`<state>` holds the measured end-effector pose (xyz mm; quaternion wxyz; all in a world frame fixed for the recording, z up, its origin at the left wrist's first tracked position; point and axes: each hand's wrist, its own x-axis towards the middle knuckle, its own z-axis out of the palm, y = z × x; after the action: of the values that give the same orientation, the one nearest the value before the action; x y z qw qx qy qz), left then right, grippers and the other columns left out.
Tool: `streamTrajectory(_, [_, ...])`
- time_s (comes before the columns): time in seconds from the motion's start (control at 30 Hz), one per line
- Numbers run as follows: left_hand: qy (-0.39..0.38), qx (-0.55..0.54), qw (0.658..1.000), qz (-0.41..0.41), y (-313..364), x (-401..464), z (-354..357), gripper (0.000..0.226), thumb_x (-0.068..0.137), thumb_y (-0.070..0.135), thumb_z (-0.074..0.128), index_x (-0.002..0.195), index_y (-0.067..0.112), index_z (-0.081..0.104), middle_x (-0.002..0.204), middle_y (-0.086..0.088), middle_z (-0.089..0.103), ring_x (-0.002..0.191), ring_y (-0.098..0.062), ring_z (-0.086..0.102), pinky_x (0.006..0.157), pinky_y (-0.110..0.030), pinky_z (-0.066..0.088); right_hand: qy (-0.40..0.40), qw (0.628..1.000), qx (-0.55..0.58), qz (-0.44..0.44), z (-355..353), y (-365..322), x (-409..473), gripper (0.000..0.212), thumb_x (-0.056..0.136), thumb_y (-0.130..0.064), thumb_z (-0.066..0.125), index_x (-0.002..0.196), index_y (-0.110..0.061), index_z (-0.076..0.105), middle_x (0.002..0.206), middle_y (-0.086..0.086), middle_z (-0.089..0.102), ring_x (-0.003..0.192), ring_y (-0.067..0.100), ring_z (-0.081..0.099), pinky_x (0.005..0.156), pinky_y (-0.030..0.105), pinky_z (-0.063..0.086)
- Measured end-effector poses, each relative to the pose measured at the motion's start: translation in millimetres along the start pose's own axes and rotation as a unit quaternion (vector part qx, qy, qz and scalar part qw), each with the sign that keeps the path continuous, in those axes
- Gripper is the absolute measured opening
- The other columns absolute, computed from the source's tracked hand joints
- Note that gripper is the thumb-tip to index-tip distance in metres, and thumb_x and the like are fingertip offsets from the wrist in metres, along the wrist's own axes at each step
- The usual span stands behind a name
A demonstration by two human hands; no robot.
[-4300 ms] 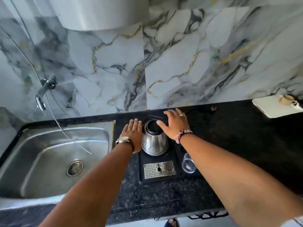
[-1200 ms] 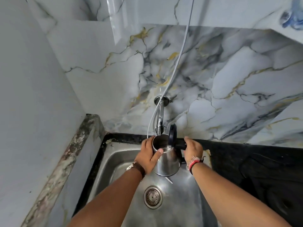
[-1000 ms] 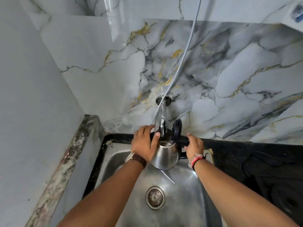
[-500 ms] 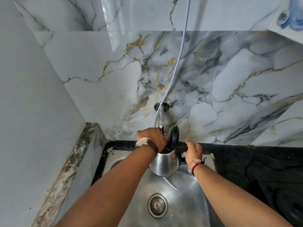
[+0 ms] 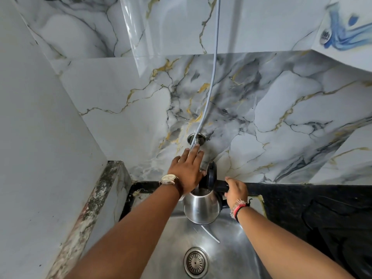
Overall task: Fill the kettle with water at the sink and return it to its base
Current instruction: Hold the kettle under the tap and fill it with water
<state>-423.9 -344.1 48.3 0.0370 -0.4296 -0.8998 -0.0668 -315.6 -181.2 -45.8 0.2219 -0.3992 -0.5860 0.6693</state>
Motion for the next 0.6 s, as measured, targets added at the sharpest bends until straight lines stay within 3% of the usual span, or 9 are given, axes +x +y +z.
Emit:
streamTrajectory(0.2, [0.023,-0.022,0.999,0.013,-7.7,-2.8,13.2,0.070,0.100,0.056,0.036,0.158,0.026,0.009,0.169,0.003,-0.006,0.150,-0.035,0.020,0.106,-0.052,0.039,-0.004,1.000,-0.001,-0.013,-1.7,1.1,-0.3,0.050,0.068,-0.051,0.063,0.070,-0.001,0.063,0.065,0.013,0.060,0.064,0.031,0.058,0.062,0.043,0.048])
streamTrajectory(0.37, [0.006,-0.039,0.999,0.013,-9.2,-1.9,14.1,0.071,0.100,0.055,0.039,0.157,0.027,0.007,0.169,0.005,-0.010,0.149,-0.034,0.023,0.103,-0.054,0.043,-0.003,1.000,-0.013,-0.010,-3.6,0.4,-3.8,0.022,0.073,-0.046,0.064,0.064,-0.029,0.076,0.052,-0.008,0.068,0.056,0.017,0.067,0.058,0.033,0.053])
streamTrajectory(0.47, [0.006,-0.037,0.999,0.015,-7.9,-2.4,13.2,0.071,0.101,0.054,0.040,0.157,0.025,0.007,0.168,0.004,-0.011,0.149,-0.034,0.023,0.101,-0.053,0.044,-0.014,1.000,-0.010,-0.011,-5.0,0.4,-4.8,0.021,0.075,-0.043,0.063,0.064,-0.030,0.076,0.051,-0.010,0.067,0.053,0.010,0.067,0.058,0.031,0.051])
streamTrajectory(0.6, [0.009,-0.034,0.999,0.016,-7.2,-3.0,13.3,0.071,0.101,0.052,0.040,0.157,0.024,0.007,0.168,0.003,-0.013,0.149,-0.031,0.024,0.099,-0.052,0.046,-0.019,1.000,-0.003,-0.007,-7.5,1.8,-4.1,0.026,0.074,-0.044,0.063,0.063,-0.023,0.074,0.052,-0.007,0.065,0.059,0.019,0.064,0.060,0.033,0.054])
